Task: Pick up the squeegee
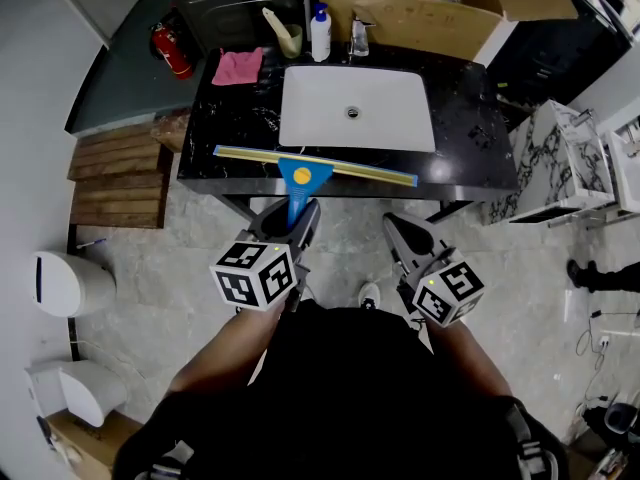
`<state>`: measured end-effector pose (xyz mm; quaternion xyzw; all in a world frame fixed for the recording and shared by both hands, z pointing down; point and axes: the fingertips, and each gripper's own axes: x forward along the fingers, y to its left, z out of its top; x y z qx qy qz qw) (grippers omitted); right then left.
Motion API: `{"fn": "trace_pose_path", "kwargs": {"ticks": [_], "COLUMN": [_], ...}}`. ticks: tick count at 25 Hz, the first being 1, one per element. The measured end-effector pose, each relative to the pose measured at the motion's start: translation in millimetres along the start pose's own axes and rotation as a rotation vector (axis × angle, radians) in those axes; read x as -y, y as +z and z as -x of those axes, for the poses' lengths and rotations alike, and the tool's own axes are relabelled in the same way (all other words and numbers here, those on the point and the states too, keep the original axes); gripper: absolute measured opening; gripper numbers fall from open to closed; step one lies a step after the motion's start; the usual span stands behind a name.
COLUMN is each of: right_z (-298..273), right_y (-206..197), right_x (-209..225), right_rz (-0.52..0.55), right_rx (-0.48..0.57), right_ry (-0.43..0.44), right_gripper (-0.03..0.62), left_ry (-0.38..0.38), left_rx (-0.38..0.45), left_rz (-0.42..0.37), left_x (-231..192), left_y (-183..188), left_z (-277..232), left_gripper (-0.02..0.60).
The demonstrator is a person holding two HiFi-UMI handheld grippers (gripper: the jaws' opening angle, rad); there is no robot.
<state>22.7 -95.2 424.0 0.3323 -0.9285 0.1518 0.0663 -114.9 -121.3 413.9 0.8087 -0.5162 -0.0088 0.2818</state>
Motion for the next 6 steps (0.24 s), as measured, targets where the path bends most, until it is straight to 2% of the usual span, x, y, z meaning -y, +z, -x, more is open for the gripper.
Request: {"fn": "trace_pose_path", "kwargs": {"ticks": [6], "right_z": [-2.0], "right_y": [-0.5], "right_x": [-0.9], "right_rz": [0.005], "right_rx": [-0.004], "right_ry": [0.004], "right_gripper": [0.008], "left_ry": [-0.004], "left_rx": [-0.001], "left_rz": [-0.003], "left_x": [0.0], "left_y": [0.4], "left_z": [-1.1], "left_gripper": [0.135]}}
